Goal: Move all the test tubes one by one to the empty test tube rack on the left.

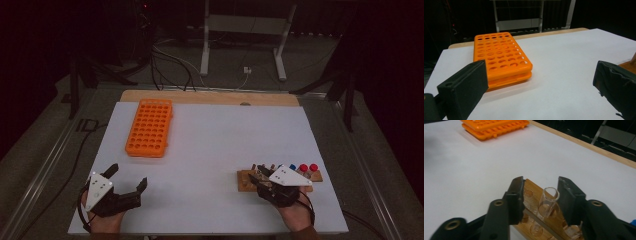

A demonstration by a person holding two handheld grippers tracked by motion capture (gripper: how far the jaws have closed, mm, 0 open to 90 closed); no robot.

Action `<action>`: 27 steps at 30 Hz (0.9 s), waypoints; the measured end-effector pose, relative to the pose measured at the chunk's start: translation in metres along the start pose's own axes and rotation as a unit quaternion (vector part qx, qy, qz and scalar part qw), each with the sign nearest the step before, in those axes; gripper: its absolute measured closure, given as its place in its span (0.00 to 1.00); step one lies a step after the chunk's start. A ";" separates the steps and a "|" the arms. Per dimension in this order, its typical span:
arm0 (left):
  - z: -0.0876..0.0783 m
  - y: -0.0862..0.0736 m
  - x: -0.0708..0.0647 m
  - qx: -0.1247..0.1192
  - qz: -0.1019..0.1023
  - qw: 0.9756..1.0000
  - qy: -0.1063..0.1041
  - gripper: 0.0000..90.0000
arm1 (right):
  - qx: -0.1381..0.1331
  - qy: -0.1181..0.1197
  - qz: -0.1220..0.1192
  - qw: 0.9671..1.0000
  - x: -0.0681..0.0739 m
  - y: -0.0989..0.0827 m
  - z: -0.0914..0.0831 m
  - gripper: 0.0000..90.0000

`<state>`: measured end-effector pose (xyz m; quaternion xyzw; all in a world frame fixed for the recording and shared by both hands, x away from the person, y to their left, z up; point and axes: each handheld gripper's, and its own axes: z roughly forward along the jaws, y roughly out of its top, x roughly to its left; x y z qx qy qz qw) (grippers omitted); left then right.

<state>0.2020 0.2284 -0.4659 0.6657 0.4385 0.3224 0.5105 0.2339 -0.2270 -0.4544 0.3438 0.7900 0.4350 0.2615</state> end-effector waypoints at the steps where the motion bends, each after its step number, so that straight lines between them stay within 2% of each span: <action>1: 0.000 0.000 0.000 0.000 0.000 1.000 -0.001 0.01 | -0.001 -0.003 0.002 1.000 0.000 0.000 0.000 0.69; 10: 0.001 0.000 -0.001 0.004 0.001 1.000 -0.007 0.01 | 0.004 -0.013 0.013 1.000 -0.004 -0.007 0.005 0.83; 16: 0.004 -0.002 -0.004 0.012 0.003 1.000 -0.015 0.01 | 0.003 -0.003 0.022 1.000 -0.006 -0.006 0.006 0.84; 21: 0.007 0.000 -0.009 0.006 -0.008 0.999 -0.035 0.01 | -0.003 -0.002 0.024 1.000 -0.009 -0.001 0.000 0.85; 27: 0.013 0.015 -0.021 0.006 -0.010 0.998 -0.062 0.01 | -0.018 0.003 0.029 0.999 -0.016 0.010 -0.014 0.85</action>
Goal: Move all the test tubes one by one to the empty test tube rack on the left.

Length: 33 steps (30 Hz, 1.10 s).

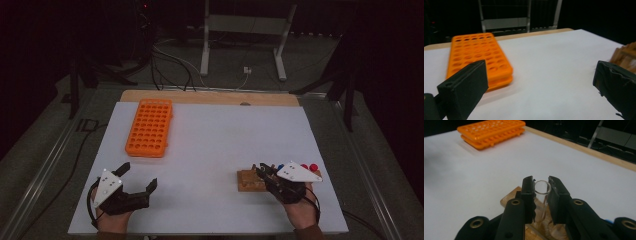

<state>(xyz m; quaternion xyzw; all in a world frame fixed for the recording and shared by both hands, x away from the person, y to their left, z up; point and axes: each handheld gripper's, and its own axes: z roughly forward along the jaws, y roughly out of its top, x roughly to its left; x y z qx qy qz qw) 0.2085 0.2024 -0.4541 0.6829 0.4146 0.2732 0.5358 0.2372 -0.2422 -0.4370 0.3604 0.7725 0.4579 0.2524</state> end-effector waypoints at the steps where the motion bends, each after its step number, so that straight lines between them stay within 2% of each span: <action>1: 0.002 0.003 -0.002 0.003 -0.001 1.000 -0.007 0.01 | -0.003 0.002 0.004 1.000 -0.002 0.003 -0.002 0.85; 4: 0.011 0.011 -0.010 0.009 0.001 1.000 -0.026 0.01 | -0.008 0.010 0.014 1.000 -0.006 0.011 -0.008 0.85; 9: 0.029 0.026 -0.027 0.009 0.019 0.998 -0.059 0.02 | -0.023 0.012 0.002 1.000 -0.006 0.028 -0.014 0.85; 14: 0.050 0.037 -0.047 0.007 0.041 0.995 -0.089 0.04 | -0.025 0.018 -0.007 0.999 -0.004 0.040 -0.013 0.85; 17: 0.065 0.041 -0.060 0.013 0.054 0.992 -0.109 0.06 | -0.025 0.028 -0.005 0.999 -0.002 0.043 -0.008 0.85; 19: 0.076 0.043 -0.071 0.018 0.064 0.990 -0.127 0.08 | -0.025 0.036 -0.001 0.999 0.000 0.044 -0.005 0.85; 22: 0.090 0.045 -0.086 0.026 0.075 0.983 -0.167 0.17 | -0.025 0.050 0.002 0.998 0.004 0.046 0.001 0.85; 24: 0.100 0.045 -0.097 0.032 0.080 0.980 -0.181 0.19 | -0.023 0.060 0.004 0.998 0.008 0.048 0.005 0.85; 26: 0.108 0.045 -0.106 0.034 0.083 0.978 -0.186 0.23 | -0.023 0.070 0.004 0.997 0.012 0.049 0.009 0.85; 30: 0.120 0.045 -0.122 0.039 0.082 0.978 -0.190 0.29 | -0.019 0.090 0.008 0.996 0.019 0.049 0.017 0.85; 33: 0.126 0.043 -0.132 0.050 0.081 0.975 -0.201 0.44 | -0.019 0.103 0.011 0.994 0.023 0.050 0.021 0.85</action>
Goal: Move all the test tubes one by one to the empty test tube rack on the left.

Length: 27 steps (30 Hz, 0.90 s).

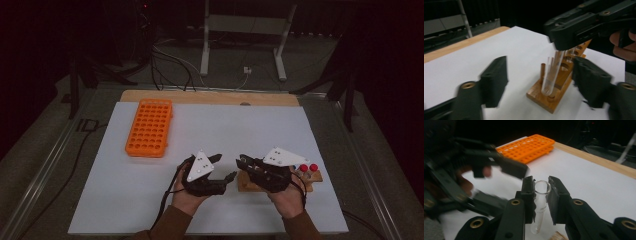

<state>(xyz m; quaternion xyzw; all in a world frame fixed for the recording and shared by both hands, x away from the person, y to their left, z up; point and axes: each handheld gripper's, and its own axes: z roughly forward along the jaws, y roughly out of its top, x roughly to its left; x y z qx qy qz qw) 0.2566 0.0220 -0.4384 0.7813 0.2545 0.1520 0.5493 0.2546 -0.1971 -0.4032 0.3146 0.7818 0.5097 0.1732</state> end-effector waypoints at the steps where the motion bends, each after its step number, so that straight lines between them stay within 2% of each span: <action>1: 0.003 0.000 -0.001 0.004 0.000 1.000 -0.007 0.50 | 0.000 0.003 0.000 1.000 0.001 0.000 0.001 0.85; 3: 0.007 -0.001 -0.003 0.011 0.003 1.000 -0.013 0.57 | 0.001 0.007 -0.001 1.000 0.003 0.000 0.003 0.85; 6: 0.010 -0.002 -0.004 0.011 -0.002 1.000 -0.026 0.69 | 0.005 0.011 -0.003 1.000 0.005 -0.001 0.005 0.85; 10: 0.010 -0.002 -0.003 0.015 0.002 0.999 -0.030 0.83 | 0.006 0.016 0.000 1.000 0.005 -0.002 0.006 0.85; 14: 0.009 -0.002 -0.003 0.014 0.008 0.999 -0.032 0.85 | 0.001 0.017 -0.002 1.000 0.005 -0.003 0.006 0.83; 17: 0.008 -0.003 -0.001 0.018 0.010 1.000 -0.024 0.85 | -0.017 0.014 0.000 1.000 0.003 -0.004 0.004 0.68; 20: 0.006 -0.005 0.004 0.018 0.003 1.000 -0.012 0.85 | -0.032 0.007 0.002 0.999 -0.001 -0.005 -0.002 0.53; 22: 0.003 -0.006 0.009 0.014 -0.002 1.000 -0.004 0.85 | -0.031 -0.004 0.006 0.999 -0.005 -0.007 -0.006 0.41; 27: -0.006 -0.005 0.019 0.004 -0.011 1.000 0.013 0.85 | -0.029 -0.039 0.017 0.999 -0.015 -0.014 -0.012 0.28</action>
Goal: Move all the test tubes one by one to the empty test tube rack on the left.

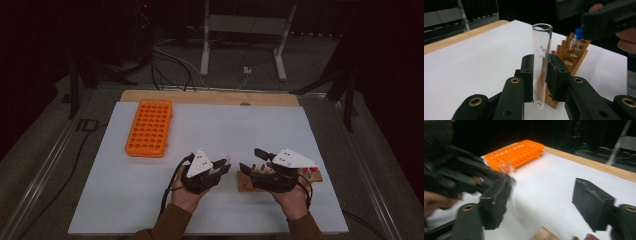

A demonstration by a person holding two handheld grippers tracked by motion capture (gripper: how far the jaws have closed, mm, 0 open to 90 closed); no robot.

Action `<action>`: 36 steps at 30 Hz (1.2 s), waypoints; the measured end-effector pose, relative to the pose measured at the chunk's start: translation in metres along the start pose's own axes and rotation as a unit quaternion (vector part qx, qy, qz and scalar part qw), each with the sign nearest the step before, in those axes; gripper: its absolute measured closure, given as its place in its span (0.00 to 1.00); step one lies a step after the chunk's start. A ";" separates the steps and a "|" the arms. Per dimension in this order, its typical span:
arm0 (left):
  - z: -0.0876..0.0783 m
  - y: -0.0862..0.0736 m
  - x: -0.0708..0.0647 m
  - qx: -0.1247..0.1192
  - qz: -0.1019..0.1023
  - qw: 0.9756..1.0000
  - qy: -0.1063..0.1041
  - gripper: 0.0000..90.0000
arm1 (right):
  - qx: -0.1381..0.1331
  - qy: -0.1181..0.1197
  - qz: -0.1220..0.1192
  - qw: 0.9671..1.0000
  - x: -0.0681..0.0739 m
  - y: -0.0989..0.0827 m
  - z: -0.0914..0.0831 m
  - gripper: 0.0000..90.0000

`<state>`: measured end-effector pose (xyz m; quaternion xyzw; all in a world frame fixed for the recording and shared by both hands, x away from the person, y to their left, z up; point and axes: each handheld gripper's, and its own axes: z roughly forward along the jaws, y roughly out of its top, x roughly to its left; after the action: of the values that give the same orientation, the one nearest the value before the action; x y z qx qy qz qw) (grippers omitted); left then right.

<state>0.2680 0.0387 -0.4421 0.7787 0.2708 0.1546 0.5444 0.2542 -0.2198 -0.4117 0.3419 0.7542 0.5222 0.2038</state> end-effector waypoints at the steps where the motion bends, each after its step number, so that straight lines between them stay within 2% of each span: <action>1: -0.002 0.000 0.002 -0.003 -0.002 1.000 0.004 0.85 | 0.001 -0.006 -0.001 1.000 -0.001 -0.002 -0.001 0.25; 6: -0.014 0.001 0.016 -0.009 -0.007 1.000 0.026 0.85 | 0.000 -0.029 0.004 1.000 -0.009 -0.012 -0.010 0.16; 9: -0.019 0.001 0.022 -0.013 -0.010 0.999 0.034 0.85 | -0.004 -0.032 0.012 0.999 -0.013 -0.015 -0.013 0.13; 12: -0.031 -0.001 0.034 -0.025 -0.015 0.998 0.052 0.85 | -0.008 -0.040 0.020 0.999 -0.019 -0.020 -0.017 0.03; 13: -0.031 -0.001 0.034 -0.025 -0.015 0.998 0.052 0.85 | -0.010 -0.043 0.022 0.999 -0.020 -0.021 -0.018 0.02; 16: -0.042 -0.006 0.048 -0.033 -0.024 0.997 0.071 0.85 | -0.015 -0.047 0.030 0.998 -0.023 -0.023 -0.021 0.00; 17: -0.042 -0.006 0.048 -0.033 -0.024 0.997 0.071 0.85 | -0.016 -0.050 0.031 0.998 -0.024 -0.023 -0.022 0.00; 20: -0.049 -0.010 0.058 -0.040 -0.036 0.995 0.086 0.85 | -0.026 -0.054 0.038 0.998 -0.026 -0.023 -0.025 0.00; 24: -0.053 -0.013 0.070 -0.040 -0.040 0.993 0.104 0.85 | -0.028 -0.056 0.038 0.997 -0.026 -0.023 -0.026 0.00; 25: -0.054 -0.014 0.076 -0.039 -0.041 0.992 0.116 0.85 | -0.027 -0.056 0.038 0.997 -0.026 -0.023 -0.026 0.00; 28: -0.054 -0.017 0.082 -0.038 -0.046 0.990 0.126 0.85 | -0.027 -0.057 0.037 0.997 -0.026 -0.024 -0.027 0.00; 36: -0.056 -0.025 0.103 -0.030 -0.046 0.984 0.169 0.85 | -0.030 -0.054 0.039 0.997 -0.025 -0.025 -0.028 0.00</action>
<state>0.3147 0.1487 -0.4507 0.7114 0.3895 0.2670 0.5205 0.2455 -0.2617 -0.4255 0.3923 0.7121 0.5329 0.2344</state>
